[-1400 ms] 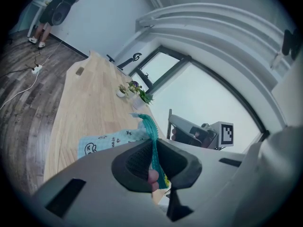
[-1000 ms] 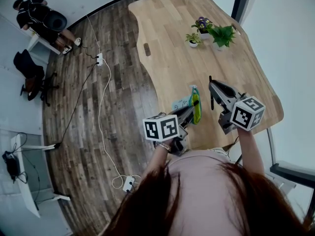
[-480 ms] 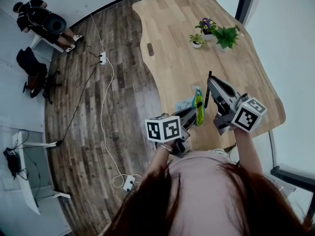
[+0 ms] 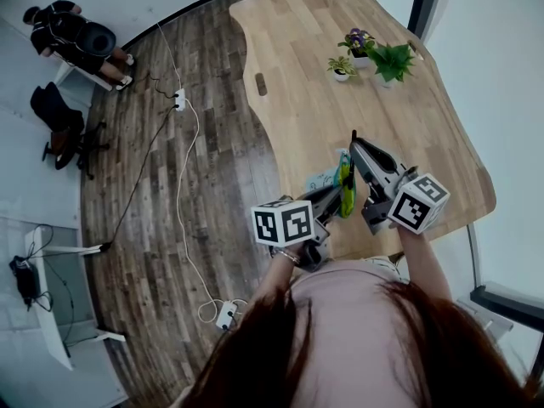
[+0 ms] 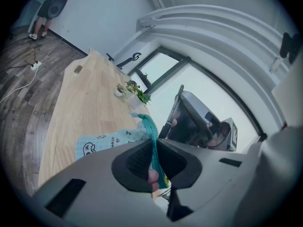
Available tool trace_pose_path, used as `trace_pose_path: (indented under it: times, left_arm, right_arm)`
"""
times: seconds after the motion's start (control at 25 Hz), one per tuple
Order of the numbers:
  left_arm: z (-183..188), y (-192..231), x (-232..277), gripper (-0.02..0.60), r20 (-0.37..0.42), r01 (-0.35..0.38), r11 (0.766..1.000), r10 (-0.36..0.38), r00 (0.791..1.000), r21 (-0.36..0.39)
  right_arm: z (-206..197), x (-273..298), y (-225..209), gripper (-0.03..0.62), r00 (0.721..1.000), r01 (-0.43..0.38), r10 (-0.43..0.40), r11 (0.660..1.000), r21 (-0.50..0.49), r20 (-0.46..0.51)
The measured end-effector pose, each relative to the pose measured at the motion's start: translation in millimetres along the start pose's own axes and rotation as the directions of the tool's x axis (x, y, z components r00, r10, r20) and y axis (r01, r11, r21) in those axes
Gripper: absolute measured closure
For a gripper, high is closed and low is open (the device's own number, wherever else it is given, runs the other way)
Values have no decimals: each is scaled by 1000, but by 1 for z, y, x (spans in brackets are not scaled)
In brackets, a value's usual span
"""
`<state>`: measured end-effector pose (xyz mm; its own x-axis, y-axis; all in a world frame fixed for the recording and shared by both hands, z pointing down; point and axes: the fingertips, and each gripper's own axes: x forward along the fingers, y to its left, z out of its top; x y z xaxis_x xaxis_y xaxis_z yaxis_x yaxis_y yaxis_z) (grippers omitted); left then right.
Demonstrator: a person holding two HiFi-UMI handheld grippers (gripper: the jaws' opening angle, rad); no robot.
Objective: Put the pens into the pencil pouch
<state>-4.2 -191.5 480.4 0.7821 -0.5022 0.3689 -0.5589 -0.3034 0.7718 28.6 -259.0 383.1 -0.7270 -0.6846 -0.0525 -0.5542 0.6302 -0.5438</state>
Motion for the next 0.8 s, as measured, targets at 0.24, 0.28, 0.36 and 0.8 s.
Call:
trace_pose_path:
  times: [0.24, 0.28, 0.36, 0.8]
  left_arm:
    - [2, 5, 0, 558, 3, -13, 1000, 13, 1000, 0]
    - [3, 5, 0, 558, 6, -12, 1000, 12, 1000, 0]
    - [5, 4, 0, 558, 11, -8, 1000, 8, 1000, -3]
    - [7, 5, -2, 558, 23, -4, 1000, 5, 1000, -21]
  right_arm:
    - [-21, -4, -7, 562, 998, 25, -27, 999, -38, -63]
    - [-24, -4, -8, 562, 997, 27, -30, 999, -46, -72]
    - [-30, -6, -9, 562, 995, 30, -36, 997, -68, -96]
    - [-62, -15, -5, 562, 975, 39, -74, 985, -169, -207]
